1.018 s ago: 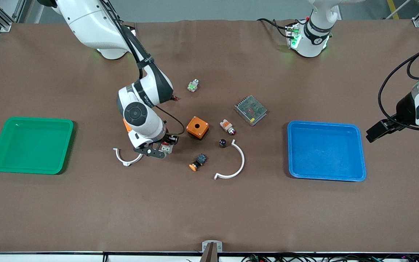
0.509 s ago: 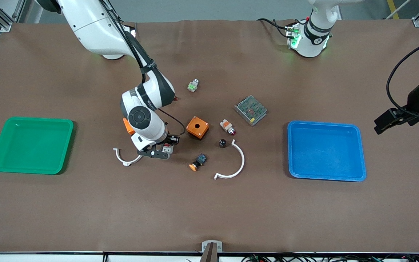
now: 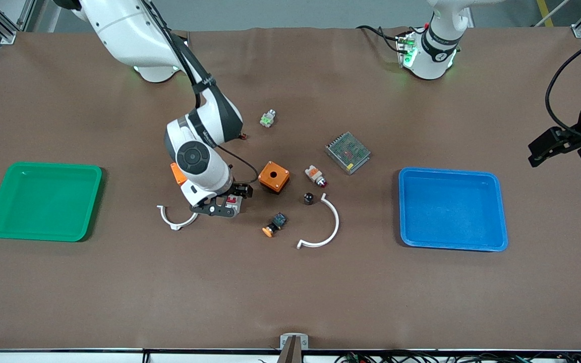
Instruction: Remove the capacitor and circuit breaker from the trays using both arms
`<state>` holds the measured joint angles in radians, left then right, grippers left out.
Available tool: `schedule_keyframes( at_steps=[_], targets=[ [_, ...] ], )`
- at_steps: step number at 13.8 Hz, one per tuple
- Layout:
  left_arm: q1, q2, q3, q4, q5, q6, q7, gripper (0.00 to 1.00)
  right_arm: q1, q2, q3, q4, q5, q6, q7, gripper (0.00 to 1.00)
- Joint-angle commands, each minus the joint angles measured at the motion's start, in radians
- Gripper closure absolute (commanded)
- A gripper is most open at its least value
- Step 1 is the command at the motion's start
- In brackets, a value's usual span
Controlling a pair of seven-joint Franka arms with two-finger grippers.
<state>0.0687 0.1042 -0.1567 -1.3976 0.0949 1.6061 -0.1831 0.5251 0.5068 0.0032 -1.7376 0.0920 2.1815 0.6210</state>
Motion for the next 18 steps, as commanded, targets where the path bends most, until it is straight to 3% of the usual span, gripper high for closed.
schedule_keyframes(
  at_steps=[1,2,5,9,12,18],
  targets=[
    [-0.096,-0.047,0.119,-0.043,-0.018,-0.02,0.048,0.0,0.01,-0.164,-0.011,-0.028,-0.044,-0.145,0.003,0.0],
    [-0.134,-0.055,0.159,-0.047,-0.02,-0.029,0.056,0.0,0.01,-0.218,-0.009,-0.028,-0.075,-0.214,0.002,0.0],
    [-0.144,-0.099,0.178,-0.081,-0.029,-0.04,0.079,0.0,-0.01,-0.379,-0.014,-0.025,-0.11,-0.38,-0.026,0.0],
    [-0.145,-0.129,0.23,-0.106,-0.08,-0.054,0.134,0.0,-0.163,-0.517,-0.015,-0.025,-0.11,-0.511,-0.217,0.0],
    [-0.153,-0.135,0.229,-0.106,-0.077,-0.069,0.133,0.0,-0.317,-0.566,-0.015,-0.014,-0.109,-0.542,-0.38,0.0],
    [-0.17,-0.149,0.226,-0.132,-0.073,-0.083,0.113,0.0,-0.568,-0.574,-0.026,0.033,-0.095,-0.558,-0.631,0.0]
  ],
)
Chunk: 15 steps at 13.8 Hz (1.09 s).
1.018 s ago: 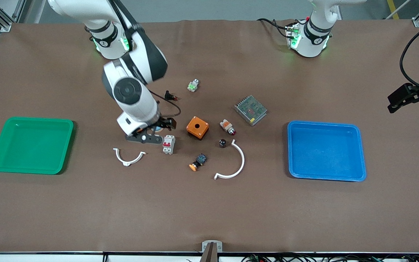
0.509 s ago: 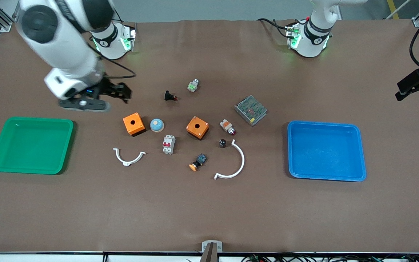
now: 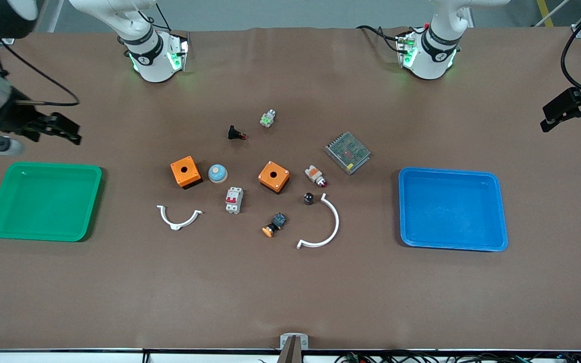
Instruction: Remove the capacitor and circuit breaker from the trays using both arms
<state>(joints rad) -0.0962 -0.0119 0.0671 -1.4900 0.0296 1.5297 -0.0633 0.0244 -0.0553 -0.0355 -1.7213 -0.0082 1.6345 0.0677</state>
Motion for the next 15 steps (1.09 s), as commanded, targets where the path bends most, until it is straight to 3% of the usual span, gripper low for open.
schedule_keyframes(
  at_steps=[1,6,9,15],
  targets=[
    [-0.005,-0.048,0.003,-0.064,-0.004,-0.002,-0.003,0.0,-0.087,-0.012,0.012,0.032,0.005,-0.018,-0.094,0.0],
    [-0.007,-0.085,-0.049,-0.117,0.006,0.02,-0.001,0.0,-0.096,-0.008,0.014,0.129,0.004,-0.05,-0.095,0.0],
    [-0.007,-0.089,-0.084,-0.145,-0.005,0.058,-0.003,0.0,-0.095,-0.006,0.014,0.186,-0.003,-0.136,-0.086,0.0],
    [-0.004,-0.089,-0.116,-0.144,-0.007,0.053,-0.013,0.0,-0.09,0.005,0.016,0.203,-0.015,-0.13,-0.089,0.0]
  ],
)
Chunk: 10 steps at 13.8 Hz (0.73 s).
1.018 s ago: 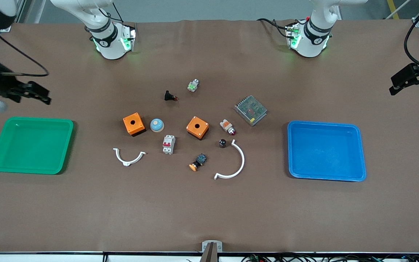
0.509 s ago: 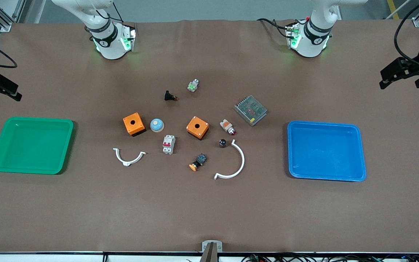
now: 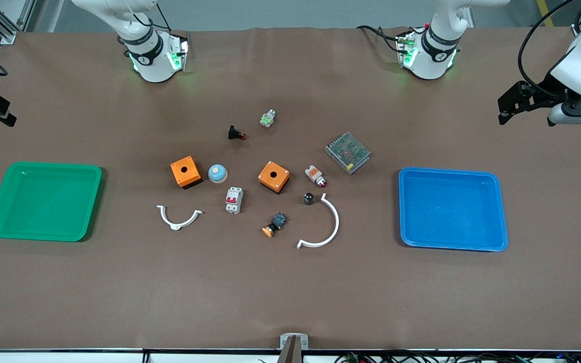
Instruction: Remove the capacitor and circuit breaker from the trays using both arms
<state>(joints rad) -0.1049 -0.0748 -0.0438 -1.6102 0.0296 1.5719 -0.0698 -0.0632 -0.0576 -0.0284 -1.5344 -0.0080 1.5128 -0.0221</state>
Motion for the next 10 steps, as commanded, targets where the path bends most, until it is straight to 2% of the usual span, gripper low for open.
schedule_keyframes(
  at_steps=[1,10],
  targets=[
    [0.005,-0.026,-0.004,-0.019,-0.007,0.008,-0.007,0.0,-0.006,0.008,0.008,0.016,-0.015,-0.006,0.001,0.0],
    [0.013,-0.013,-0.001,-0.007,-0.008,0.008,-0.013,0.0,-0.006,0.015,0.01,0.025,-0.012,-0.003,0.004,0.0]
  ],
)
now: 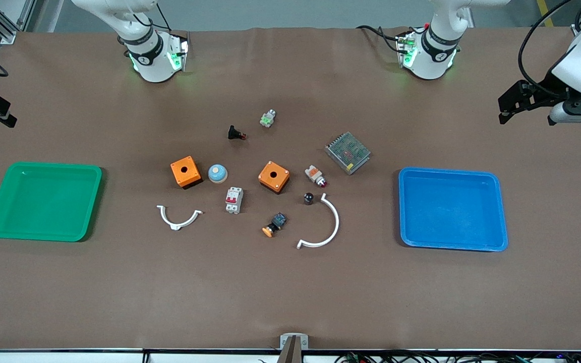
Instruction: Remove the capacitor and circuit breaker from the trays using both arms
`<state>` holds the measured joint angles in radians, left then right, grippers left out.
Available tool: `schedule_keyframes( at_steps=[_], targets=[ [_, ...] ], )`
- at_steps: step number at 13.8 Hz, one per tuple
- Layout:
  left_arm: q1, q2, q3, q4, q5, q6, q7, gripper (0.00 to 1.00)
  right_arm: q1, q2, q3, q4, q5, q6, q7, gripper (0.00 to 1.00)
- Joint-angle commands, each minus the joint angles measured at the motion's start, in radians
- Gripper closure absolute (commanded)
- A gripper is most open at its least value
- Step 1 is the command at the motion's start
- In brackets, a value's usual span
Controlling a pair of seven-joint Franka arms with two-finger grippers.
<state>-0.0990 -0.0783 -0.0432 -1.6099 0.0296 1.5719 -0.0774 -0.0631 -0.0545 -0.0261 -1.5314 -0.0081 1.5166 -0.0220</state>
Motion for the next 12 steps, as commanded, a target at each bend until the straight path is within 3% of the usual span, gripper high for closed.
schedule_keyframes(
  at_steps=[1,12],
  targets=[
    [0.007,-0.009,0.0,-0.004,-0.008,0.008,0.005,0.0,-0.006,0.012,0.008,0.022,-0.012,-0.007,0.004,0.0],
    [0.028,0.026,0.005,0.051,0.006,0.002,0.008,0.0,-0.006,0.013,0.008,0.028,-0.012,-0.006,0.004,0.0]
  ],
)
